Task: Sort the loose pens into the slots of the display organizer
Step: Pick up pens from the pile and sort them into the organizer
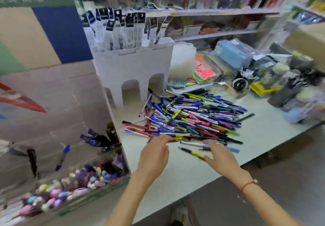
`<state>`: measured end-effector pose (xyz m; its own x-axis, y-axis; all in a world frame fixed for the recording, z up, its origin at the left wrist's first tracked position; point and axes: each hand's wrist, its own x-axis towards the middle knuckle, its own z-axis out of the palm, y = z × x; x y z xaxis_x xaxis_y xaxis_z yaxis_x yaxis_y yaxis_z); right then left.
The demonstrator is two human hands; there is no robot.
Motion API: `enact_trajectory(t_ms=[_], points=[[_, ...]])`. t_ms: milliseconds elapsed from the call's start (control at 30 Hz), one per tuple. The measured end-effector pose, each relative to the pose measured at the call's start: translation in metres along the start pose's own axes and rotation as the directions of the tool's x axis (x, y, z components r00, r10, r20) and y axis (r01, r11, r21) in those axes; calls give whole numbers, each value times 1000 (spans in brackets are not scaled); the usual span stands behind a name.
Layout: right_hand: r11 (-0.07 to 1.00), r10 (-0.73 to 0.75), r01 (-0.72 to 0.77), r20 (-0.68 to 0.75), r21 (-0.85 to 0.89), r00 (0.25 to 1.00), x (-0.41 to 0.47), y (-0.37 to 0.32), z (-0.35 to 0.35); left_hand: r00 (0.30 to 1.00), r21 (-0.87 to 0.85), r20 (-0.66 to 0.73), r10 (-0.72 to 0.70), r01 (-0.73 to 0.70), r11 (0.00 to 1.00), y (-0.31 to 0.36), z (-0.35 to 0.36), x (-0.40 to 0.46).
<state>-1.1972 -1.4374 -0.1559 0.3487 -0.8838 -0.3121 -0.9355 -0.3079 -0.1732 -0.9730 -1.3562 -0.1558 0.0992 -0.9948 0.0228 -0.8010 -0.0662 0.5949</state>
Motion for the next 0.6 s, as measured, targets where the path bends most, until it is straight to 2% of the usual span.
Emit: enact_trajectory(t_ms=[133, 233, 333, 400, 500, 600], points=[[986, 35, -28, 41, -165, 999, 27, 39, 26, 979, 91, -28, -200, 202, 975, -34, 52, 25], [974, 3, 18, 93, -224, 996, 36, 54, 45, 968, 207, -67, -240, 249, 946, -47, 76, 33], [981, -53, 56, 22, -186, 998, 41, 60, 60, 954, 218, -14, -299, 295, 930, -56, 89, 37], [990, -33, 30, -19, -137, 999, 40, 62, 61, 957, 229, -9, -291, 285, 931, -62, 95, 35], [986, 47, -64, -113, -151, 992, 41, 71, 62, 965, 219, -37, -259, 261, 940, -64, 98, 31], [977, 168, -182, -124, -107, 978, 38, 81, 59, 967, 219, -61, -246, 254, 942, -65, 99, 31]])
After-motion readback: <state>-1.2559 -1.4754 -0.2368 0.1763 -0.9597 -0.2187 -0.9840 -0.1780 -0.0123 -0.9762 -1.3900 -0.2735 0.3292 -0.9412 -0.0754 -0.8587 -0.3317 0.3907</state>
